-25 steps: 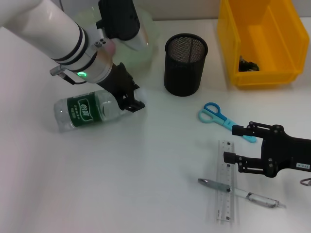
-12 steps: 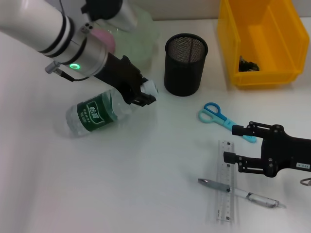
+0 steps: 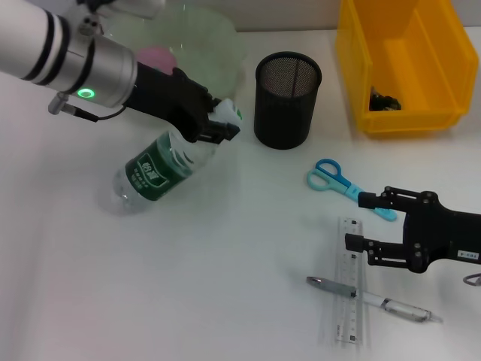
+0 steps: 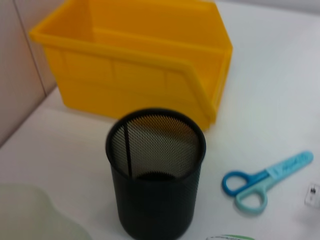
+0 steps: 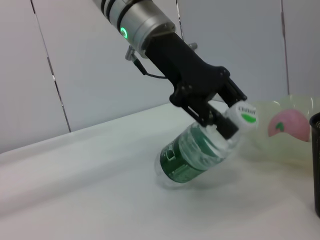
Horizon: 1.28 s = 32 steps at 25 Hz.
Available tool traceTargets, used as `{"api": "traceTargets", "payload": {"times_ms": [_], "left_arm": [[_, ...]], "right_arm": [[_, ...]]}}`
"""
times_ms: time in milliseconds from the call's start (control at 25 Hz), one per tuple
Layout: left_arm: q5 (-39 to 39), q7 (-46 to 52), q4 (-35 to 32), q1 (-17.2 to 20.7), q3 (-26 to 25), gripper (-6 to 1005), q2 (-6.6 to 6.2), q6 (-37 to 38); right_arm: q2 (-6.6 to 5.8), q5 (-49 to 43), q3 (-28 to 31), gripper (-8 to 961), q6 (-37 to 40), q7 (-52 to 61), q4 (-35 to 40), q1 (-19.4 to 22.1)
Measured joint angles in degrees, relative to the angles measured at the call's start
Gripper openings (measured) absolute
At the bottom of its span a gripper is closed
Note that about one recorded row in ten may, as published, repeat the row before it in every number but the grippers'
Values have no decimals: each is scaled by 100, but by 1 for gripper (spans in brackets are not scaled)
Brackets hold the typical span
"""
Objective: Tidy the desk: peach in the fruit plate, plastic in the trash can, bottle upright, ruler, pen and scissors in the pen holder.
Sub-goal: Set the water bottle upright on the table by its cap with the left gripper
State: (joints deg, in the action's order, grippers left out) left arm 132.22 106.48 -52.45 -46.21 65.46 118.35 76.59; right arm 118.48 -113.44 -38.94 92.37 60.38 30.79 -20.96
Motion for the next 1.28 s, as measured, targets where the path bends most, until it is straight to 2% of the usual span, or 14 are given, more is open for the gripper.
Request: {"api": "traceTargets", "payload": {"times_ms": [40, 560, 800, 1280], "left_arm": [[-241, -147, -24, 131, -325, 459, -10, 100], [-1091, -861, -35, 682, -1407, 464, -68, 640], [-1652, -1103, 36, 1017, -1472, 466, -172, 704], [-2544, -1864, 68, 1612, -1477, 471, -188, 774]], "right_arm": [[0, 0, 0, 760, 0, 0, 0, -4], [0, 14, 0, 760, 0, 0, 15, -36], [0, 23, 0, 760, 0, -8, 8, -50], [43, 25, 8, 759, 0, -24, 13, -71]]}}
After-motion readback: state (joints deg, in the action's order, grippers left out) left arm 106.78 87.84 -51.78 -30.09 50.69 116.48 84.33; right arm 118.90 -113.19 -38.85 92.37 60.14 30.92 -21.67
